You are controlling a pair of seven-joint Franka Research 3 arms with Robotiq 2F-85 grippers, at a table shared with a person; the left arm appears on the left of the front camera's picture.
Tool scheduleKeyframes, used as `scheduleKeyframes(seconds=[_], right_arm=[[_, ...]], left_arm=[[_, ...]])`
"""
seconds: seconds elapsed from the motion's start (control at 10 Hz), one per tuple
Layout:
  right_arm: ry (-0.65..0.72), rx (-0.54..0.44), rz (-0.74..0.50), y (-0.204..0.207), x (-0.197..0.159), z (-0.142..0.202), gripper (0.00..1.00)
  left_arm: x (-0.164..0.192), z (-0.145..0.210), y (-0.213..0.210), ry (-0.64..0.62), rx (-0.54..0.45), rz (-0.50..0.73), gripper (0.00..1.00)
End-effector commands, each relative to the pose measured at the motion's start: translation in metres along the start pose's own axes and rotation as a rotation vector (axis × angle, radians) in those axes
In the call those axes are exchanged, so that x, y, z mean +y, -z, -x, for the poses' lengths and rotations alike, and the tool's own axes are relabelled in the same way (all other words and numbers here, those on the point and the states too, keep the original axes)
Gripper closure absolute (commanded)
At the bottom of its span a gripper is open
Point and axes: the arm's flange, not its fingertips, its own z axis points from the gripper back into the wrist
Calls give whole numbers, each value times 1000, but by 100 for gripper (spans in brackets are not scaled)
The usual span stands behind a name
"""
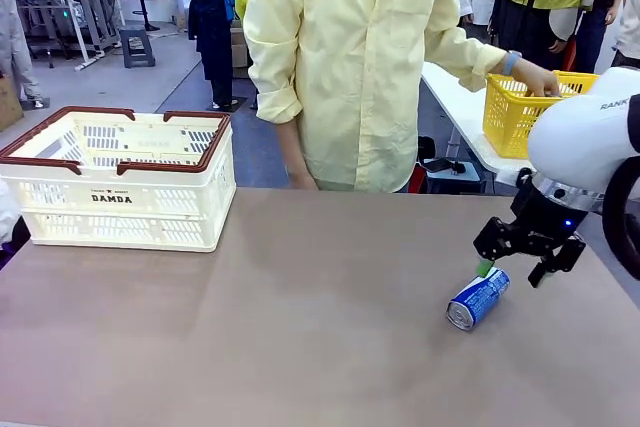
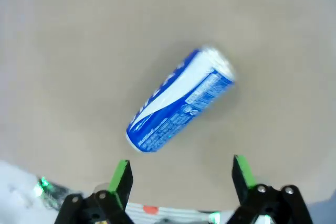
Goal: Place the drinks into the Shopping basket.
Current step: Pick up one drink and place it into the Shopping basket.
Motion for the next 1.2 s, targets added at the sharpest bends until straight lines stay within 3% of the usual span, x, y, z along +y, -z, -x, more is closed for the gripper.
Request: scheduleKeyframes(seconds=[0.0, 0.1, 0.2, 0.3, 0.5, 0.6, 0.7, 1.0, 1.1], right_arm=[[234, -104, 14, -4, 3, 5, 0], [251, -80, 14, 1, 0, 6, 0], [174, -108, -20, 0, 1, 6, 0], [215, -58, -8, -8, -2, -5, 0], [221, -74, -13, -10, -1, -7, 0], [348, -42, 72, 2, 3, -10, 0], [577, -69, 143, 9, 2, -11, 0], [773, -72, 140, 18, 8, -9, 0], [763, -100, 79, 18, 8, -9, 0]], left_arm=[[-3, 1, -1, 8, -2, 18, 0], [-3, 1, -1, 8, -2, 18, 0], [-3, 1, -1, 8, -2, 18, 0], [-3, 1, -1, 8, -2, 18, 0], [-3, 1, -1, 8, -2, 18, 0], [-3, 1, -1, 8, -2, 18, 0], [-3, 1, -1, 8, -2, 18, 0], [-3, 1, -1, 8, -2, 18, 0], [-3, 1, -1, 8, -2, 18, 0]])
